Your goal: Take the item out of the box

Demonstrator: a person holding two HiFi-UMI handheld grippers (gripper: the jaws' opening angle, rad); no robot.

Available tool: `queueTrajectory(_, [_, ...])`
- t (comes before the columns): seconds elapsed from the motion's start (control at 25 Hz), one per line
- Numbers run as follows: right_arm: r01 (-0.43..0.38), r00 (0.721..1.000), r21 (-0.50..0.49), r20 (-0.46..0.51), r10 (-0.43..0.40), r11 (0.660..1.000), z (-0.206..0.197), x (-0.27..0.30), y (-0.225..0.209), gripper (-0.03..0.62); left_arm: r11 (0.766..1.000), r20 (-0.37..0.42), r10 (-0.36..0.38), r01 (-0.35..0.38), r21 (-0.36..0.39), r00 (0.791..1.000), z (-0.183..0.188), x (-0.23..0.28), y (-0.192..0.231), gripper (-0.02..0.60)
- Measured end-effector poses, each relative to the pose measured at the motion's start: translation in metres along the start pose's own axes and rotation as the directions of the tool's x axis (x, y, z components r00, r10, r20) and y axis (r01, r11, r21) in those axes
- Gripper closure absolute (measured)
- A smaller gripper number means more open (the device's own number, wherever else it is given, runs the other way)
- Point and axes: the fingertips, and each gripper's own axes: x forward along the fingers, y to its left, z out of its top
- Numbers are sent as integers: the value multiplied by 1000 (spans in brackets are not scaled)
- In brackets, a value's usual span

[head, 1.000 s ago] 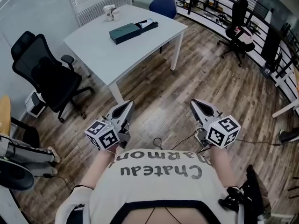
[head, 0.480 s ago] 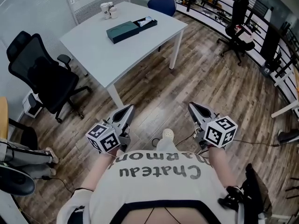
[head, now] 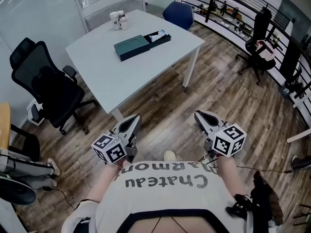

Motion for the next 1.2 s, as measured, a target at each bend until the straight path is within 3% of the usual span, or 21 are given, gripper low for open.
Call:
queueTrajectory(0.32, [-87,996,-56,-9,87,995,40,62,-63,594,999,51,51,-51,10,997,29,72,37,588])
queueTrajectory(0.76, [-88,996,-85,-6,88,993,76,115,-134,594,997,63,79,-80,18,995,52,140,84,588])
queueTrajectory(1.2, [-108,992,1,-60,108,994,52,150,-179,594,983,24,178,-177,-52,984,31,168,128,588])
